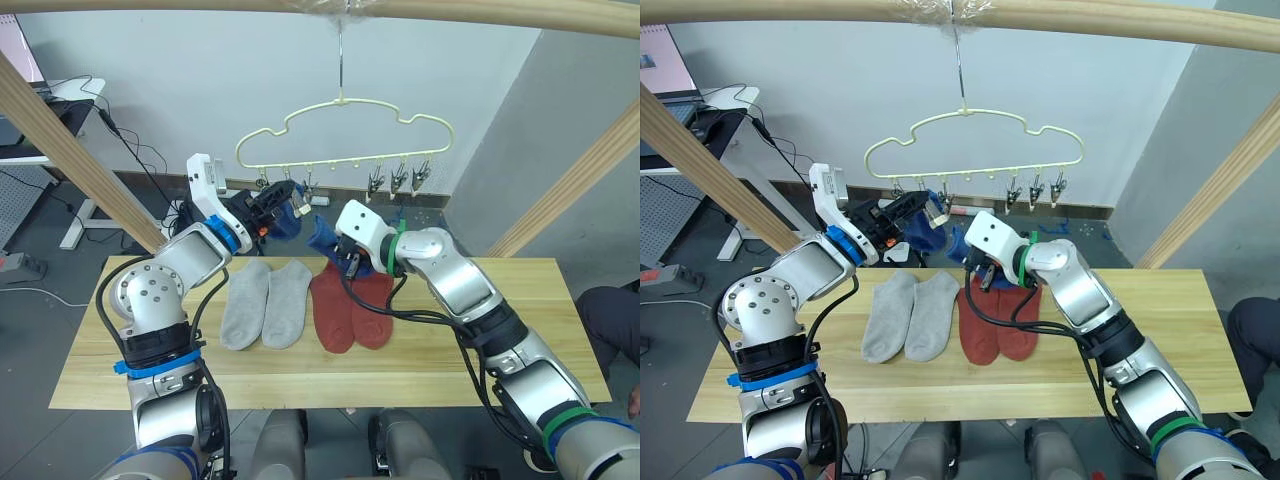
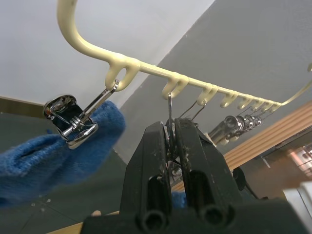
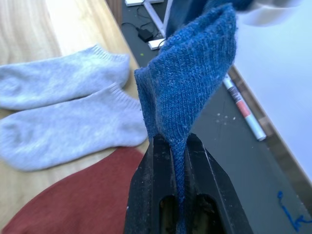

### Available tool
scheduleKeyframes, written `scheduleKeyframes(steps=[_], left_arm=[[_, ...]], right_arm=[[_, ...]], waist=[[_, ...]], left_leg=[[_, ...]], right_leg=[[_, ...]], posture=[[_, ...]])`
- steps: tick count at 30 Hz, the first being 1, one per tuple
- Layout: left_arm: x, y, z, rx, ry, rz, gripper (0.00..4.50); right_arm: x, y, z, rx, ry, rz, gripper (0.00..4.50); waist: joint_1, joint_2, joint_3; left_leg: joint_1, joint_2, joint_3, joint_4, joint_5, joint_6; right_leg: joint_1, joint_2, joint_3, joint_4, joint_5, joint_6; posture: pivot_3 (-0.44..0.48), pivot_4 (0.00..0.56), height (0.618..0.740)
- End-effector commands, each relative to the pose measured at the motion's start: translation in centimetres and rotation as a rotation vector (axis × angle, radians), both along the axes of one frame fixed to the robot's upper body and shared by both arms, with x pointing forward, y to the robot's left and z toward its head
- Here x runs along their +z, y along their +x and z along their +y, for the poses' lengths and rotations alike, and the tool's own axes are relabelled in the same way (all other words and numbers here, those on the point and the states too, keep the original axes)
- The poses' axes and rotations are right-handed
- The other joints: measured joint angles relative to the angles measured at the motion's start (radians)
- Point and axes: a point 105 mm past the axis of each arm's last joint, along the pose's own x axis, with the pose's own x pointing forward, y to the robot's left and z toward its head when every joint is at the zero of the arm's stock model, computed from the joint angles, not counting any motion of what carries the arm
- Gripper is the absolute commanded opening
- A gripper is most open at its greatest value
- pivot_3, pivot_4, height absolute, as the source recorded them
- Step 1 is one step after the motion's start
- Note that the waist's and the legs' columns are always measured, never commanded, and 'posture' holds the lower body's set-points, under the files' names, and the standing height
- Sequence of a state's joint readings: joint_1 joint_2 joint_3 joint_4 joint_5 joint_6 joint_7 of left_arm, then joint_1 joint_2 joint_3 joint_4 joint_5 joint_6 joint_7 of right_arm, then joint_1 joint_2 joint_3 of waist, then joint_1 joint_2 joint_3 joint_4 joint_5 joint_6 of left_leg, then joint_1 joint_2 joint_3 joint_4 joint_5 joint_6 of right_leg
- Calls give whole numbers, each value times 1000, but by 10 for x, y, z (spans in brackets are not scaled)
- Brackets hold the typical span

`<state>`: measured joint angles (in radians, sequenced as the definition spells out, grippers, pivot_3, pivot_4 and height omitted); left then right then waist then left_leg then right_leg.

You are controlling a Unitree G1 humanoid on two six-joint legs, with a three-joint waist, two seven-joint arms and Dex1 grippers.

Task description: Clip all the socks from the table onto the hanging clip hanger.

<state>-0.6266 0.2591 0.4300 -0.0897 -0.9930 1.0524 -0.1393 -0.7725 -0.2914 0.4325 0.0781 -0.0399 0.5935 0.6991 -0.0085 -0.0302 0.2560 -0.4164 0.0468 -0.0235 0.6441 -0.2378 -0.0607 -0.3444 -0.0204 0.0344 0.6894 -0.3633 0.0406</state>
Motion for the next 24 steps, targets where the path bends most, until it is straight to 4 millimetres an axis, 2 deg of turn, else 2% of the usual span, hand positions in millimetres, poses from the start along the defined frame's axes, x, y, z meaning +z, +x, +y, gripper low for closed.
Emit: scheduleKeyframes(steps=[1,14,24], left_arm=[[-7,-1,4,29,20,25,0],[-6,-2,0,22,19,18,0],[-6,-3,1,25,29,17,0]], right_arm=[[17,0,6,30,22,-57,40],[25,-2,23,71,45,-65,40],[40,4,23,56,72,-98,40]], waist=[[0,0,0],[0,0,0],[0,1,1]], left_leg=[[0,0,0,0,0,0],[0,0,0,0,0,0],[0,0,0,-1,0,0]], right_leg=[[0,0,0,0,0,0],[-1,0,0,0,0,0],[-2,0,1,0,0,0]], posture=[[70,263,740],[72,266,740],[76,265,740]])
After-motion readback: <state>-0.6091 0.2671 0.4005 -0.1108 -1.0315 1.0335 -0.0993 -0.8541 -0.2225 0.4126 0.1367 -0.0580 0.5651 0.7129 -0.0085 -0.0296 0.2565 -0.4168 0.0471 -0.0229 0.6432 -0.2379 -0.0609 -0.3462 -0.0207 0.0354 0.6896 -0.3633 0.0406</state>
